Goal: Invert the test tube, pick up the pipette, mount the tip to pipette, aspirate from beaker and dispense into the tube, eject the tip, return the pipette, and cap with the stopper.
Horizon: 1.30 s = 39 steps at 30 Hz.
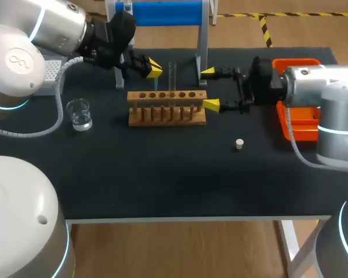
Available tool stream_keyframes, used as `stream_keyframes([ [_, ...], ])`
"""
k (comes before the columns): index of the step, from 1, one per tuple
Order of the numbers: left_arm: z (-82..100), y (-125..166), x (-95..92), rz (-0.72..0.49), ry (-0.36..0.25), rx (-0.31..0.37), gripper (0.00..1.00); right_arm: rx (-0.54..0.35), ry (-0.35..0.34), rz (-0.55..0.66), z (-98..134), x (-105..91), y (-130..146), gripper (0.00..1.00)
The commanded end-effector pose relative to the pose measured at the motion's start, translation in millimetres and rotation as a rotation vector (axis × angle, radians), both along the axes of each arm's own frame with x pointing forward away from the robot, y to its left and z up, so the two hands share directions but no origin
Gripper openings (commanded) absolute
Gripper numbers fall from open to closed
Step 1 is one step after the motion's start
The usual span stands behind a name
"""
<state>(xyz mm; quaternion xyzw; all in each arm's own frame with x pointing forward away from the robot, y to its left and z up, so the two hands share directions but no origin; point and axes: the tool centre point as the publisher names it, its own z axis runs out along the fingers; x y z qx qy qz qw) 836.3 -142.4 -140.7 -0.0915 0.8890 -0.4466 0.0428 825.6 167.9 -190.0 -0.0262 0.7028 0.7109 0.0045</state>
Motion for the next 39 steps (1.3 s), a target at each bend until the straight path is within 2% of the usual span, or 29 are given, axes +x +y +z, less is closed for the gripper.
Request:
stream_keyframes([
  [1,1.1,0.6,0.4,-0.002,0.004,0.003,0.0,-0.008,0.003,-0.012,0.8,1.2,20.0,1.0],
  [5,1.1,0.6,0.4,-0.002,0.004,0.003,0.0,-0.009,0.009,-0.015,1.3,0.2,35.1,1.0],
  [15,1.1,0.6,0.4,-0.002,0.004,0.003,0.0,-0.02,0.028,-0.019,4.2,-1.8,65.2,0.89],
  [26,1.1,0.6,0.4,-0.002,0.004,0.003,0.0,-0.015,0.045,-0.02,6.3,0.2,89.9,0.82],
  [39,1.1,0.6,0.4,-0.002,0.004,0.003,0.0,-0.015,0.031,-0.033,9.6,9.9,108.6,0.78],
])
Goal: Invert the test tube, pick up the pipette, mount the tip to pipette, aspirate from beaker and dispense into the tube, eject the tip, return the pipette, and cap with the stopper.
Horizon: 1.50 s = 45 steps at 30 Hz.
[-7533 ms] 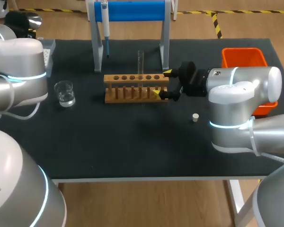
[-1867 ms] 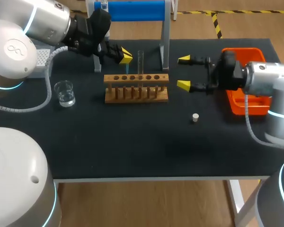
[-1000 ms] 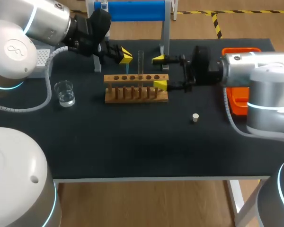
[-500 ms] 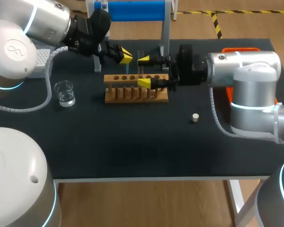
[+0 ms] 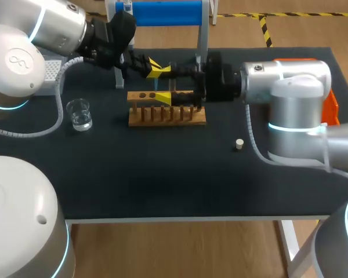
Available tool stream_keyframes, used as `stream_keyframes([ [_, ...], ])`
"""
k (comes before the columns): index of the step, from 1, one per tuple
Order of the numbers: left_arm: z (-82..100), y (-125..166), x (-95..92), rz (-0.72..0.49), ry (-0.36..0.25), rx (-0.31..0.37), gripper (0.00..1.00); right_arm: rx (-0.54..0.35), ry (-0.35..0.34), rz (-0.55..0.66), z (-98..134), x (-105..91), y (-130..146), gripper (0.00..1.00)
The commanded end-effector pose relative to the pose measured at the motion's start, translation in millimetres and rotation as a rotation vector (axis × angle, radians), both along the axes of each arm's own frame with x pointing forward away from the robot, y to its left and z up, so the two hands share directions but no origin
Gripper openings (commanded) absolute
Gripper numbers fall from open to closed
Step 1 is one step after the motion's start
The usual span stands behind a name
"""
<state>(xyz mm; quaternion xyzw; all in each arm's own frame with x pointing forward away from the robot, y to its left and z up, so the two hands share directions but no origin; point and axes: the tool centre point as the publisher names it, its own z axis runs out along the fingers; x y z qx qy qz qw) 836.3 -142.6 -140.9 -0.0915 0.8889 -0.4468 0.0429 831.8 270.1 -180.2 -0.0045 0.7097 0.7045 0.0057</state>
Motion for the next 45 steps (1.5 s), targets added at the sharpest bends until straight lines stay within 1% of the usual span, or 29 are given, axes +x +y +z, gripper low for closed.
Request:
stream_keyframes([
  [1,1.2,0.8,0.5,-0.002,0.004,0.004,0.0,0.005,0.003,0.0,0.0,3.9,7.1,0.77],
  [7,1.2,0.8,0.5,-0.002,0.004,0.004,0.0,0.018,0.016,0.009,1.7,4.1,11.5,0.7],
  [10,1.2,0.8,0.5,-0.002,0.004,0.004,0.0,0.023,0.021,0.013,1.9,3.8,13.3,0.59],
  [13,1.2,0.8,0.5,-0.002,0.004,0.004,0.0,0.027,0.026,0.017,2.0,3.8,14.9,0.53],
  [14,1.2,0.8,0.5,-0.002,0.004,0.004,0.0,0.028,0.027,0.019,2.1,3.7,15.4,0.5],
  [25,1.2,0.8,0.5,-0.002,0.004,0.004,0.0,0.033,0.028,0.028,4.5,3.6,18.1,0.45],
  [27,1.2,0.8,0.5,-0.002,0.004,0.004,0.0,0.034,0.028,0.029,4.6,3.7,18.2,0.43],
  [29,1.2,0.8,0.5,-0.002,0.004,0.004,0.0,0.036,0.028,0.03,4.7,3.9,18.2,0.37],
  [31,1.2,0.8,0.5,-0.002,0.004,0.004,0.0,0.037,0.028,0.03,4.9,4.0,18.2,0.27],
  [32,1.2,0.8,0.5,-0.002,0.004,0.004,0.0,0.038,0.028,0.031,5.0,4.1,18.2,0.14],
  [34,1.2,0.8,0.5,-0.002,0.004,0.004,0.0,0.038,0.028,0.031,5.1,4.2,18.2,0.0],
  [42,1.2,0.8,0.5,-0.002,0.004,0.004,0.0,0.044,0.027,0.034,6.0,4.5,16.8,0.0],
  [43,1.2,0.8,0.5,-0.002,0.004,0.004,0.73,0.044,0.027,0.034,6.2,4.4,16.3,0.0],
  [44,1.2,0.8,0.5,-0.002,0.004,0.004,1.0,0.044,0.026,0.034,6.2,4.3,15.7,0.0],
  [45,1.2,0.8,0.5,-0.002,0.004,0.004,1.0,0.044,0.026,0.034,5.9,4.1,14.4,0.0],
])
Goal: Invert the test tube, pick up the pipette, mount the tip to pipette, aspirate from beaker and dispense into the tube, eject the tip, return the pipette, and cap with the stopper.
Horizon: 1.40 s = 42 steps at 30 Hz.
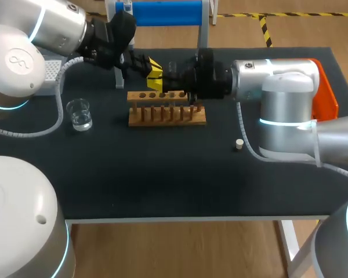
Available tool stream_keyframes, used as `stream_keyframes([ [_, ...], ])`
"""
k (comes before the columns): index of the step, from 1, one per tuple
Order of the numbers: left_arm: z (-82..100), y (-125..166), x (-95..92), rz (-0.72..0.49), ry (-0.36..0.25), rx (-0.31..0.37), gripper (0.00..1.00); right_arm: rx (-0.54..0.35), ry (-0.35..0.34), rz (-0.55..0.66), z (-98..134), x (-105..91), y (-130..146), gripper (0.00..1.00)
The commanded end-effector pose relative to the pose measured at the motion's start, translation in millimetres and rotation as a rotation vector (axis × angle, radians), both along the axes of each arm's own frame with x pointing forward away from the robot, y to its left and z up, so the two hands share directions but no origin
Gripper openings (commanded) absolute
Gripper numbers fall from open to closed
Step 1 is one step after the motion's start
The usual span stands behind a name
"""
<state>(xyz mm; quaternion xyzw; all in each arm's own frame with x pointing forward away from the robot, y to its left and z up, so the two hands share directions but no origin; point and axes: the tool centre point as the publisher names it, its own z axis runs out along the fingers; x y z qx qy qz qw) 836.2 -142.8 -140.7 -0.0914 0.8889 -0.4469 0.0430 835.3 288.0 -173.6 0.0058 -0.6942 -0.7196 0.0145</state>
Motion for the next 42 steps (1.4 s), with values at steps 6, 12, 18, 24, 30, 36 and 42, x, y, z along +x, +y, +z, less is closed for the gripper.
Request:
stream_keyframes([
  [6,1.1,1.0,0.5,-0.002,0.004,0.004,1.0,-0.005,-0.003,-0.001,-4.1,-2.9,-24.7,0.0],
  [12,1.1,1.0,0.5,-0.002,0.004,0.004,1.0,-0.027,-0.022,-0.002,-8.4,-11.1,-66.8,0.0],
  [18,1.1,1.0,0.5,-0.002,0.004,0.004,1.0,-0.028,-0.036,0.015,-6.1,-23.9,-116.3,0.0],
  [24,1.1,1.0,0.5,-0.002,0.004,0.004,1.0,0.006,-0.048,0.009,-3.2,-31.9,-168.3,0.0],
  [30,1.1,1.0,0.5,-0.002,0.004,0.004,1.0,0.018,-0.05,0.006,-6.4,-37.3,-211.4,0.0],
  [36,1.1,1.0,0.5,-0.002,0.004,0.004,1.0,0.021,-0.047,0.002,-13.0,-40.1,-244.8,0.0],
  [42,1.1,1.0,0.5,-0.002,0.004,0.004,1.0,0.007,-0.024,0.011,-23.4,-43.8,-265.7,0.0],
])
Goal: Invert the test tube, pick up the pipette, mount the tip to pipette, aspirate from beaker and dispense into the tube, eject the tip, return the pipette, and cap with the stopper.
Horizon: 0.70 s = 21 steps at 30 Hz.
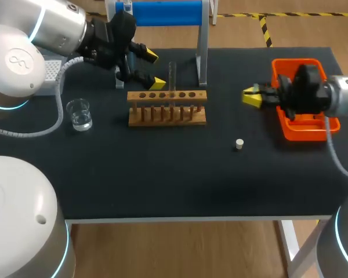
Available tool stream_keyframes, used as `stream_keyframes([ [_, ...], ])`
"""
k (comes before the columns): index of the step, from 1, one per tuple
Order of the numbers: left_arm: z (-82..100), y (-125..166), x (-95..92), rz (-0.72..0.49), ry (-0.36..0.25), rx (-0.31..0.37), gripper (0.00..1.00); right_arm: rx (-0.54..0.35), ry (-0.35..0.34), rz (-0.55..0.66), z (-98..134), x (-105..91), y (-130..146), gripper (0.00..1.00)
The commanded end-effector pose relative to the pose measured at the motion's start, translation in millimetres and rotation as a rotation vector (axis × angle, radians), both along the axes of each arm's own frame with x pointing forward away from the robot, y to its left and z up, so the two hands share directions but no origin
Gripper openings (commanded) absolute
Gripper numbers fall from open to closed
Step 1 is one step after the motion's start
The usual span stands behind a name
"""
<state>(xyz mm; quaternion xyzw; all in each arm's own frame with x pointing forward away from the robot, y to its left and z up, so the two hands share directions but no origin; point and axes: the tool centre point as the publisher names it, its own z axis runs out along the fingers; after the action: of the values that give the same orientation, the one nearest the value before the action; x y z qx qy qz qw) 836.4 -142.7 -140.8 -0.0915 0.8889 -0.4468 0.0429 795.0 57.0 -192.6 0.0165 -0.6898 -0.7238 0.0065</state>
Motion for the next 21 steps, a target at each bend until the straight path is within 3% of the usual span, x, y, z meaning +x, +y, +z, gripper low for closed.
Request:
stream_keyframes([
  [1,1.2,0.8,0.4,-0.002,0.004,0.004,1.0,-0.01,0.005,0.01,-5.8,-4.1,-37.1,0.0],
  [21,1.2,0.8,0.4,-0.002,0.004,0.004,1.0,-0.028,0.043,0.009,-21.2,-10.0,-48.2,0.0],
])
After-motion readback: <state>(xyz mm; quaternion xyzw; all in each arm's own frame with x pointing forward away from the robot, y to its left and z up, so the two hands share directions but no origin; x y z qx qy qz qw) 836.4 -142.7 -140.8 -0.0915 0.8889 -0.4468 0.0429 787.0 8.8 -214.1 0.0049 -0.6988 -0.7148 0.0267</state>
